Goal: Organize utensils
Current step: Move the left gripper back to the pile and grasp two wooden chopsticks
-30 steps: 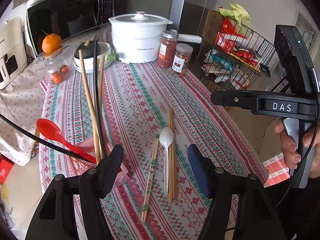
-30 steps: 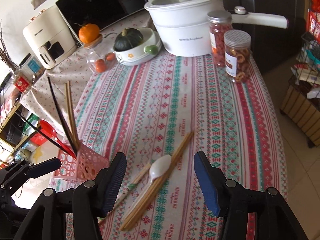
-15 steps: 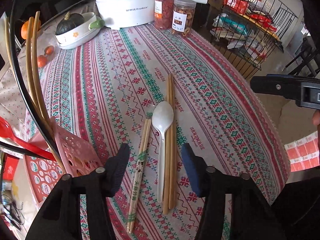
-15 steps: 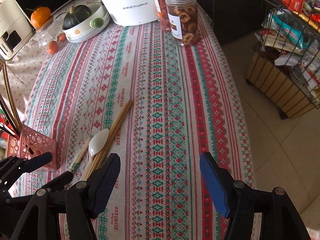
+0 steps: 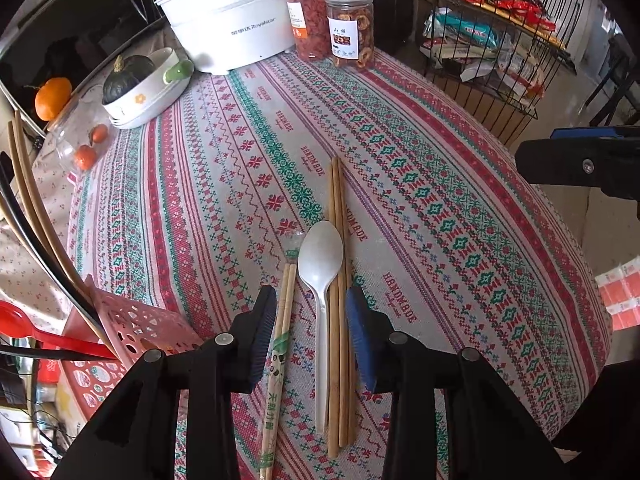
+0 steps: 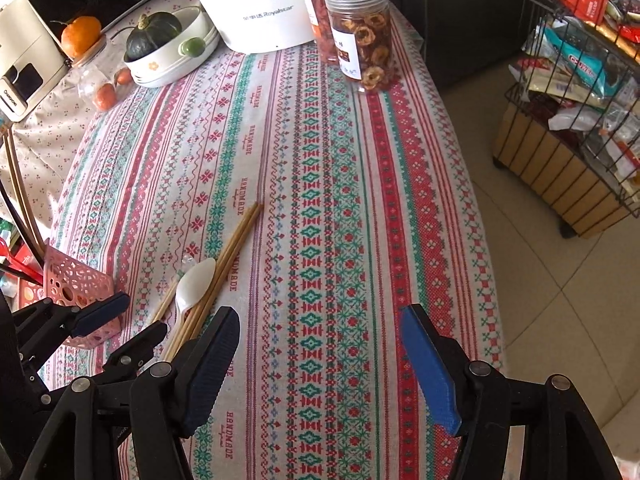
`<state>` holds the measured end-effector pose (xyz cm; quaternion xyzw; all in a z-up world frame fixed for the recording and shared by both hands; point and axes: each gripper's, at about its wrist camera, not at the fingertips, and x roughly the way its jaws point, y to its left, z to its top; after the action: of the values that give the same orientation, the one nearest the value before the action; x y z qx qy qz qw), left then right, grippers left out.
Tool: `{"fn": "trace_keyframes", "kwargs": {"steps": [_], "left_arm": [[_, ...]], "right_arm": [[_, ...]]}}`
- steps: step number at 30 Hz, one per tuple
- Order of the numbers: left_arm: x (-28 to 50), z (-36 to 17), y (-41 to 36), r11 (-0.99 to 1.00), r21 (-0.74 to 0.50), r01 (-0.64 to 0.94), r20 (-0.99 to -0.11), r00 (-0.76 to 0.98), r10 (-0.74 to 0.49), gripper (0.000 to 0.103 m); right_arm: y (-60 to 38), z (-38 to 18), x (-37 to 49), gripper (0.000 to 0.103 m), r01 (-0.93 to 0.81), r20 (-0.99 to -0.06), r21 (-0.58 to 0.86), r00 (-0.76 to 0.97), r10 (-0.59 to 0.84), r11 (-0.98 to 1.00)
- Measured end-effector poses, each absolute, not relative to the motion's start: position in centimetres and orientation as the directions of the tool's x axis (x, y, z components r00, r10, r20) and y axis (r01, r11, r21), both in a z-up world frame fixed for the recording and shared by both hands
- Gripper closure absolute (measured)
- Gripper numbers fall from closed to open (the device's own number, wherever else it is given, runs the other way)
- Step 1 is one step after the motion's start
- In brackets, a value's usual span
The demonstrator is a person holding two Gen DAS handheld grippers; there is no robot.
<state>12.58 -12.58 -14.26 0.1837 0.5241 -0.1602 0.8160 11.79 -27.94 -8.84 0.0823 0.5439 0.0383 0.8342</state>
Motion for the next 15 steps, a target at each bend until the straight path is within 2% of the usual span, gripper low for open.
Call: {"fn": "trace_keyframes", "kwargs": {"steps": [3, 5, 7, 9, 15], "left_arm": [[13.3, -14.1, -13.4, 0.876, 0.124, 0.467, -0.918, 0.388, -0.077, 0.065], [14.8, -14.1, -13.8, 0.884, 0.075, 0.462, -0.925, 0.362, -0.111, 0.065], [16.7, -14.2, -13.9, 0.904, 0.019, 0.428, -0.930, 0.339, -0.141, 0.069], [18.6, -14.7, -14.2, 0.913, -0.015, 0.408, -0.933, 0.323, -0.160, 0.079], [22.4, -17.8, -15.1, 0.931, -0.068, 0.359, -0.956, 0.242, -0.164, 0.090]], "right_arm": [[-28.3, -8.9, 11.9, 0.031, 0.043, -0.900, 0.181, 0.409, 0.148, 0.982], [-28.7, -8.9, 12.1, 0.031, 0.054, -0.901, 0.184, 0.408, 0.146, 0.981], [-29.1, -9.1, 12.2, 0.031, 0.067, -0.903, 0.186, 0.406, 0.144, 0.980], [-29.4, -9.3, 12.2, 0.031, 0.076, -0.905, 0.189, 0.401, 0.143, 0.979], [-30.5, -9.9, 12.3, 0.031, 0.101, -0.911, 0.197, 0.387, 0.144, 0.975]]}}
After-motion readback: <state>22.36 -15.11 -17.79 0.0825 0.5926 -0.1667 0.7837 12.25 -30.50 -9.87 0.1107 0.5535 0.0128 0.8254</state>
